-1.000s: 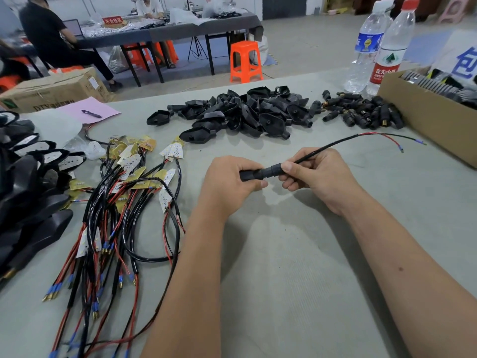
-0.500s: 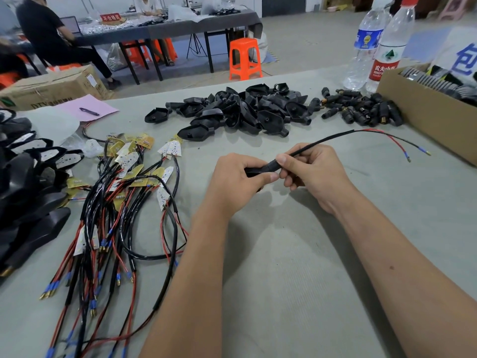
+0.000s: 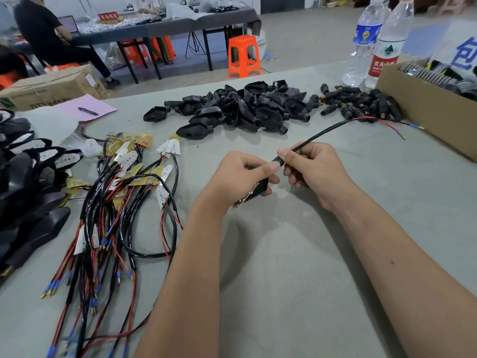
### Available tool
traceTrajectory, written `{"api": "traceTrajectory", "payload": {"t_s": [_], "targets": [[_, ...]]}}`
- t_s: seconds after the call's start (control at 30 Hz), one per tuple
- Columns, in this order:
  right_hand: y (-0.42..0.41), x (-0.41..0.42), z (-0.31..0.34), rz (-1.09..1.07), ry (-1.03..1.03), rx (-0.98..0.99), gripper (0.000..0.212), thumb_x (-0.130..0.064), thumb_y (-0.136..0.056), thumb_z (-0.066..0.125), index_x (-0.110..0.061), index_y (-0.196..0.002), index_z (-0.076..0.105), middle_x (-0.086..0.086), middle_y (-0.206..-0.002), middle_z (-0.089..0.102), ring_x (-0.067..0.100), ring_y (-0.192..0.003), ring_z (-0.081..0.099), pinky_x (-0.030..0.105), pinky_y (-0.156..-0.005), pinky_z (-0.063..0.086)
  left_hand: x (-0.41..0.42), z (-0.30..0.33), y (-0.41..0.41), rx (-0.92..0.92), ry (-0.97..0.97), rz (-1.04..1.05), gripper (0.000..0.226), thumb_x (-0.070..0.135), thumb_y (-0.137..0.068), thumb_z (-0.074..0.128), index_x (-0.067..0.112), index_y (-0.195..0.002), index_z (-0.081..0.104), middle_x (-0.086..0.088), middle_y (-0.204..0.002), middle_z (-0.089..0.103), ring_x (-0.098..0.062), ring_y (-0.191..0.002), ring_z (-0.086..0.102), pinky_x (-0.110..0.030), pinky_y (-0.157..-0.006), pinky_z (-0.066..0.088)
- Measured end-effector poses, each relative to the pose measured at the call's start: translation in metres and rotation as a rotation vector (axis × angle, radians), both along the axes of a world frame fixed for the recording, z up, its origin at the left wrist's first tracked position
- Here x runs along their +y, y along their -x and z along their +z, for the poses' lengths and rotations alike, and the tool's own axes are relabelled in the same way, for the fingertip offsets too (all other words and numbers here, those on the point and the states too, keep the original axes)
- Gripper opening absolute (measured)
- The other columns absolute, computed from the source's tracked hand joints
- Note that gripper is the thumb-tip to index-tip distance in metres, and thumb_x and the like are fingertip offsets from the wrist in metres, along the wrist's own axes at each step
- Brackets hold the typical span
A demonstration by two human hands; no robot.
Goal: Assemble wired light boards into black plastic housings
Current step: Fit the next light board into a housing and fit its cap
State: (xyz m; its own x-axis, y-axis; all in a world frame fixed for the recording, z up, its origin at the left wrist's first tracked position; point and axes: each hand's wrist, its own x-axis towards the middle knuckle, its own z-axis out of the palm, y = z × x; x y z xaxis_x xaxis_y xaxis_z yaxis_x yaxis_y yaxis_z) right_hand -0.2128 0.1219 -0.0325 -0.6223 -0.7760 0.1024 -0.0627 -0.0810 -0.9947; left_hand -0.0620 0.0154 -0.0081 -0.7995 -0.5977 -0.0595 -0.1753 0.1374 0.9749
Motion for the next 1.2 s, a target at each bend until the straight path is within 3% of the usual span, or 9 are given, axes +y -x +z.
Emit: {"api": "traceTrajectory", "payload": {"t_s": [0.1,0.3,0.53,0.63,0.83,0.93,1.03,1.13,1.2], "targets": [[0.003,-0.002,-0.003,-0.108,0.037,-0.072,0.023,-0.028,-0.094,0.076,-0.009,-0.082,0.073,0.005,-0.063,0.069,0.013,-0.05,0.058,0.022,-0.044,0.045,-0.007,0.003,-0.008,-0.022,-0.071,-0.024,0.027,0.038,-0.097,0.069,0.016,-0.111,0.075,-0.007,-0.101,0.079,-0.024,-0.082,0.077,-0.028,-0.065,0.061],[0.006,-0.005,-0.006,-0.233,0.068,-0.149,0.025,-0.03,-0.095,0.075,-0.007,-0.087,0.071,0.005,-0.065,0.071,0.013,-0.052,0.06,0.023,-0.045,0.047,-0.014,-0.006,-0.014,0.09,-0.017,0.077,0.043,0.001,-0.077,0.086,0.018,-0.109,0.063,-0.01,-0.107,0.074,-0.033,-0.083,0.077,-0.031,-0.063,0.061],[0.006,-0.006,-0.006,-0.274,0.097,-0.211,0.024,-0.028,-0.095,0.075,-0.005,-0.087,0.071,0.007,-0.067,0.072,0.014,-0.052,0.062,0.022,-0.047,0.049,-0.014,-0.014,-0.007,0.156,0.428,0.305,0.027,0.022,-0.079,0.085,0.029,-0.093,0.063,0.011,-0.103,0.072,-0.026,-0.063,0.074,-0.051,-0.061,0.061],[0.006,-0.006,-0.005,-0.276,0.098,-0.219,0.026,-0.03,-0.094,0.075,-0.006,-0.085,0.071,0.008,-0.066,0.071,0.015,-0.052,0.062,0.022,-0.046,0.048,-0.013,-0.014,-0.004,0.172,0.449,0.355,0.017,0.029,-0.083,0.082,0.027,-0.086,0.065,-0.003,-0.09,0.075,-0.033,-0.064,0.071,-0.053,-0.06,0.06],[0.001,-0.006,-0.006,-0.301,0.096,-0.101,0.021,-0.024,-0.094,0.077,-0.007,-0.082,0.073,0.009,-0.066,0.073,0.018,-0.053,0.066,0.023,-0.048,0.051,-0.016,-0.015,0.0,0.099,0.486,0.42,0.019,0.03,-0.091,0.076,0.02,-0.075,0.073,0.01,-0.112,0.072,-0.013,-0.107,0.065,-0.039,-0.086,0.055],[-0.001,-0.005,-0.005,-0.284,0.125,-0.085,0.017,-0.021,-0.094,0.077,-0.008,-0.083,0.073,0.011,-0.067,0.073,0.02,-0.056,0.068,0.024,-0.051,0.054,-0.013,-0.014,0.005,0.164,0.265,0.489,0.024,0.03,-0.092,0.076,0.013,-0.075,0.077,0.006,-0.122,0.072,-0.003,-0.11,0.064,-0.029,-0.092,0.047],[-0.001,-0.004,-0.004,-0.281,0.169,-0.122,0.015,-0.02,-0.094,0.076,-0.007,-0.087,0.072,0.011,-0.069,0.073,0.021,-0.058,0.069,0.024,-0.054,0.055,-0.009,-0.015,0.007,0.185,0.085,0.544,0.025,0.033,-0.091,0.077,0.014,-0.074,0.078,0.003,-0.128,0.069,-0.008,-0.121,0.061,-0.037,-0.109,0.041],[0.0,-0.004,-0.004,-0.311,0.188,-0.159,0.015,-0.019,-0.094,0.076,-0.005,-0.089,0.071,0.011,-0.069,0.072,0.021,-0.059,0.069,0.025,-0.056,0.056,-0.007,-0.015,0.007,0.124,0.283,0.587,0.019,0.04,-0.087,0.08,0.025,-0.075,0.077,0.005,-0.121,0.066,-0.016,-0.125,0.053,-0.032,-0.107,0.035],[0.0,-0.004,-0.004,-0.347,0.183,-0.175,0.017,-0.02,-0.094,0.076,-0.004,-0.089,0.071,0.011,-0.068,0.072,0.02,-0.059,0.069,0.025,-0.056,0.056,-0.006,-0.013,0.005,0.081,0.534,0.592,0.014,0.039,-0.086,0.08,0.03,-0.077,0.076,0.007,-0.105,0.062,-0.011,-0.107,0.052,-0.023,-0.091,0.035]]}}
